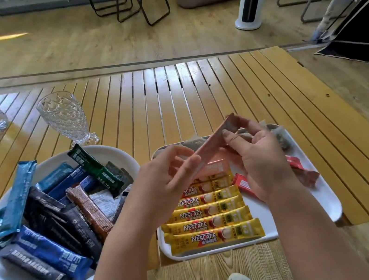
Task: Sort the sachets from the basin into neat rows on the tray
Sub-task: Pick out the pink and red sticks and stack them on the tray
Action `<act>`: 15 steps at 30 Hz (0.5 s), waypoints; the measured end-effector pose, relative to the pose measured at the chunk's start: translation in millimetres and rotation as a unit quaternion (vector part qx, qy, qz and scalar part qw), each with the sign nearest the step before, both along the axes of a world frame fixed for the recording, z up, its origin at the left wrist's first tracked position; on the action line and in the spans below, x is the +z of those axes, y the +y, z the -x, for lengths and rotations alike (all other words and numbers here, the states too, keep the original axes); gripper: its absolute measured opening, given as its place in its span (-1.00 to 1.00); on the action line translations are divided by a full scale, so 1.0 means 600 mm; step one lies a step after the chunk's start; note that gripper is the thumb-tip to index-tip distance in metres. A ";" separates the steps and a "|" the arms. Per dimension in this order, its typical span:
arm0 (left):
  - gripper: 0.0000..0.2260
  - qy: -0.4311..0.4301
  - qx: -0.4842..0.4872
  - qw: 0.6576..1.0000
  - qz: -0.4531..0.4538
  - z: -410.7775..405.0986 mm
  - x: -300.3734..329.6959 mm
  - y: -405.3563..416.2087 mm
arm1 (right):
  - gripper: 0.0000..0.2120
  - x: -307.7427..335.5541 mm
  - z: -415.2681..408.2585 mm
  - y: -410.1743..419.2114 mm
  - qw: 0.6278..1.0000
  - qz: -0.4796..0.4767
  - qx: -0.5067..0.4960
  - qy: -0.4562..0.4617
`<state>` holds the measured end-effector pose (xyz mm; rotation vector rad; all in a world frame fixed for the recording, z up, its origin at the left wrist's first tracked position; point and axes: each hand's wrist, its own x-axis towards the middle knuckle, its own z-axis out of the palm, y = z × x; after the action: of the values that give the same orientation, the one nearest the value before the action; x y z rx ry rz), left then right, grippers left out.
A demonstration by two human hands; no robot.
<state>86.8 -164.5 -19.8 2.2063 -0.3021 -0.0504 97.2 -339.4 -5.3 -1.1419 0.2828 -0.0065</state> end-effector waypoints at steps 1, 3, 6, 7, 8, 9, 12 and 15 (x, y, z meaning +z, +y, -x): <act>-0.72 0.003 -0.003 1.000 0.005 0.000 -0.001 0.002 | -0.76 0.000 0.000 -0.001 1.000 -0.011 -0.001 0.009; -0.87 -0.005 0.002 1.000 0.003 0.000 -0.002 0.008 | -0.86 -0.001 -0.001 -0.004 0.999 -0.026 0.001 0.025; -0.89 -0.010 0.028 1.000 -0.009 -0.002 -0.003 0.021 | -0.91 -0.008 -0.004 -0.019 0.998 0.016 0.015 0.066; -0.87 -0.011 0.042 0.999 -0.012 -0.004 -0.003 0.025 | -0.91 -0.011 -0.006 -0.026 0.996 0.040 0.018 0.077; -0.86 -0.011 0.055 0.998 -0.014 -0.006 -0.003 0.029 | -0.92 -0.014 -0.008 -0.034 0.994 0.062 0.023 0.086; -0.86 -0.011 0.064 0.998 -0.018 -0.006 -0.003 0.032 | -0.92 -0.016 -0.009 -0.042 0.992 0.081 0.028 0.095; -0.91 -0.006 0.074 0.996 -0.047 -0.007 -0.004 0.038 | -0.93 -0.021 -0.008 -0.061 0.980 0.151 0.056 0.114; -0.93 0.009 0.071 0.992 -0.100 -0.005 -0.001 0.041 | -0.95 -0.024 -0.002 -0.077 0.949 0.277 0.111 0.105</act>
<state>89.9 -140.0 -20.4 2.4195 -0.1326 -0.0232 98.5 -385.5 -19.5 -1.7354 0.3514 0.2496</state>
